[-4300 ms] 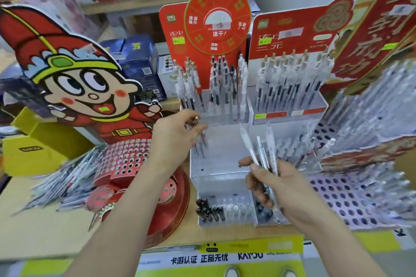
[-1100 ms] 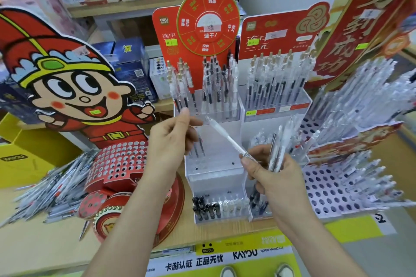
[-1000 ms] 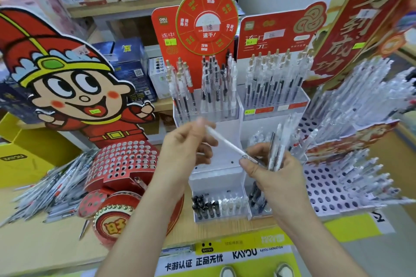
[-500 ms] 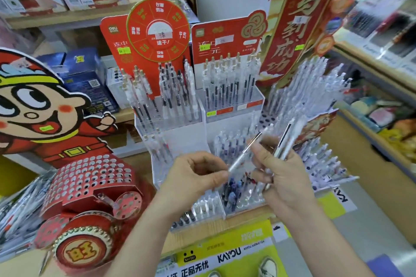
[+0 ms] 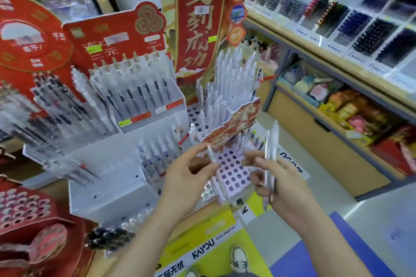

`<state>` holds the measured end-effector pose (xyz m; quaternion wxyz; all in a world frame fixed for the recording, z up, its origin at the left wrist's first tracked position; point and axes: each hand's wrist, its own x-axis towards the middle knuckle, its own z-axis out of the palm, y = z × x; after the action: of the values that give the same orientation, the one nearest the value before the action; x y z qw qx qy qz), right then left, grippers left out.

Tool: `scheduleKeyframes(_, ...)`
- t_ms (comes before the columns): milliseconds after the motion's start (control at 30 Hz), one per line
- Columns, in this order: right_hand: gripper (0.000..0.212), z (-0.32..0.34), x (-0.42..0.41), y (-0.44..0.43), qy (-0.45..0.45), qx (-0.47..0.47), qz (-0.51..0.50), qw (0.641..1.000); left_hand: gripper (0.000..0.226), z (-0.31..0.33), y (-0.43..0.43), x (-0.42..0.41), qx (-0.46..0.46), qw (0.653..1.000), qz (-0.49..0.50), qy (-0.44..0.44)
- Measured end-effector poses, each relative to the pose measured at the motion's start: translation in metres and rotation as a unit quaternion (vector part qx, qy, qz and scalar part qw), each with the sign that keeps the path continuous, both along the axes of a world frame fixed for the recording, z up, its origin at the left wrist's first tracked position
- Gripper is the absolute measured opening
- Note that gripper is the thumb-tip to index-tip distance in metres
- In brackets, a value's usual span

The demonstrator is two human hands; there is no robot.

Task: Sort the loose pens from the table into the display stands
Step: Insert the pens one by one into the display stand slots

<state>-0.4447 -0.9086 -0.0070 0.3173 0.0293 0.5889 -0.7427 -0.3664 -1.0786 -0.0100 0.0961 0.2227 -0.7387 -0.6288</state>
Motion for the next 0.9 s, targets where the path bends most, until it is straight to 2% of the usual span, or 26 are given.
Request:
scheduleKeyframes(67, 0.028, -0.003, -0.024, 0.022, -0.052, -0.057, -0.050, 0.996, 0.025, -0.005, 0.010, -0.019, 0.001, 1.000, 0.015, 0.019)
scheduleKeyframes(133, 0.029, -0.008, -0.044, 0.042, -0.072, -0.093, -0.072, 0.990, 0.028, -0.016, 0.019, -0.039, -0.037, 0.999, 0.022, 0.019)
scheduleKeyframes(200, 0.030, -0.012, -0.060, 0.055, -0.068, -0.065, -0.059, 0.994, 0.031, -0.034, 0.025, -0.061, -0.080, 0.996, 0.039, 0.008)
scheduleKeyframes(333, 0.030, -0.020, -0.079, 0.064, -0.050, 0.033, 0.005, 0.998, 0.012, -0.069, 0.029, -0.095, -0.144, 0.987, 0.068, -0.005)
scheduleKeyframes(567, 0.030, -0.036, -0.102, 0.068, -0.088, 0.000, 0.035, 0.996, 0.018, -0.088, 0.031, -0.121, -0.208, 0.970, 0.126, -0.012)
scheduleKeyframes(667, 0.031, -0.037, -0.110, 0.066, -0.097, -0.016, 0.050, 0.994, 0.024, -0.086, 0.036, -0.120, -0.184, 0.973, 0.138, -0.015)
scheduleKeyframes(733, 0.032, -0.037, -0.113, 0.066, -0.110, -0.030, 0.060, 0.992, 0.026, -0.085, 0.040, -0.119, -0.202, 0.970, 0.137, -0.026)
scheduleKeyframes(900, 0.029, -0.029, -0.116, 0.067, -0.084, 0.003, 0.162, 0.983, 0.019, -0.089, 0.043, -0.121, -0.248, 0.958, 0.136, -0.056)
